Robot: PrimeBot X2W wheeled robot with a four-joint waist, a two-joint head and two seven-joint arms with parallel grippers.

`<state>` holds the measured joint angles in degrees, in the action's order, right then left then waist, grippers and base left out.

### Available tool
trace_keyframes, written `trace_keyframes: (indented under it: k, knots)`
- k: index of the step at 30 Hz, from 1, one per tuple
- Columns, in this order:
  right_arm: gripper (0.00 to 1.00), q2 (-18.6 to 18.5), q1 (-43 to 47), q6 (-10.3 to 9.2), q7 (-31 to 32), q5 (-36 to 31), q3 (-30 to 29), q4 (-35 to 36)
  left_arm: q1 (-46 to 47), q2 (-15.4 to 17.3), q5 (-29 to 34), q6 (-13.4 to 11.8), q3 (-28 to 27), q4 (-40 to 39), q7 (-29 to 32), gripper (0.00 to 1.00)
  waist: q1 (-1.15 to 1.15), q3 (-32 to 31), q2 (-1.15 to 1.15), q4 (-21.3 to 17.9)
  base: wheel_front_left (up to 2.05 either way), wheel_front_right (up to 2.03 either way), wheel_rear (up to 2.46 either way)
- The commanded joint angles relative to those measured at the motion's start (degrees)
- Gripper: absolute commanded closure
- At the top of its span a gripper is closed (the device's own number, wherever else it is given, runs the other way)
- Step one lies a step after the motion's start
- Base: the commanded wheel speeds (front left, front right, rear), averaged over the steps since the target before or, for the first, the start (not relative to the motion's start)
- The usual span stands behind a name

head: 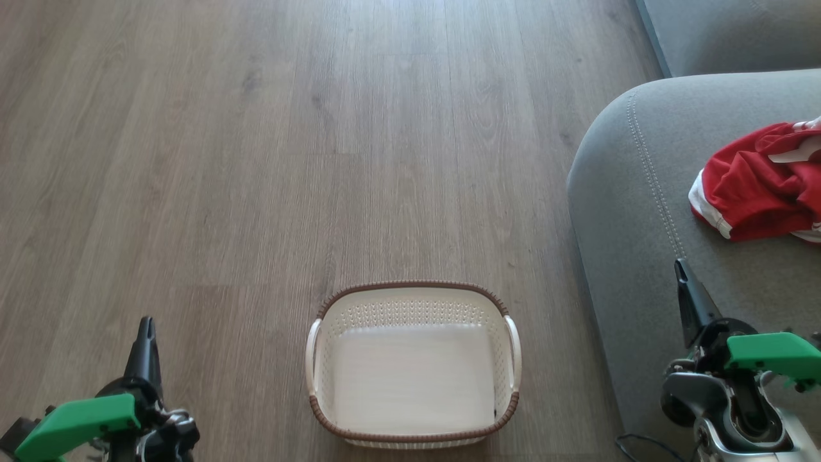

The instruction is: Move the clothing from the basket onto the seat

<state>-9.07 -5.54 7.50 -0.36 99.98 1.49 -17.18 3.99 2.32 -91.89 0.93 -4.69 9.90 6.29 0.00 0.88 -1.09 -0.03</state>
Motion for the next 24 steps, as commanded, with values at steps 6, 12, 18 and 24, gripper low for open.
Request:
trace_keyframes:
  k: [6,12,18,24]
  knots:
    - [1.00,-1.5,-2.6,-0.01,-1.0,1.1,2.0,2.4,2.3,0.6,-0.2,-0.1,-2.0,-2.2,0.1,1.00,0.00,0.0,0.00,0.0,0.00,0.00,0.00]
    - [1.00,-2.2,-2.6,-0.01,-1.7,1.9,2.9,2.6,2.3,0.6,-0.2,-0.1,-2.0,-2.2,0.1,1.00,0.00,0.0,0.00,0.0,0.00,0.00,0.00]
    - [1.00,-2.9,-2.5,-0.01,-2.4,2.7,3.8,2.8,2.3,0.6,-0.2,-0.1,-2.0,-2.3,0.1,1.00,0.00,0.0,0.00,0.0,0.00,0.00,0.00]
    - [1.00,-3.5,-2.5,-0.01,-3.0,3.4,4.5,3.0,2.3,0.6,-0.2,-0.1,-2.0,-2.3,0.1,1.00,0.00,0.0,0.00,0.0,0.00,0.00,0.00]
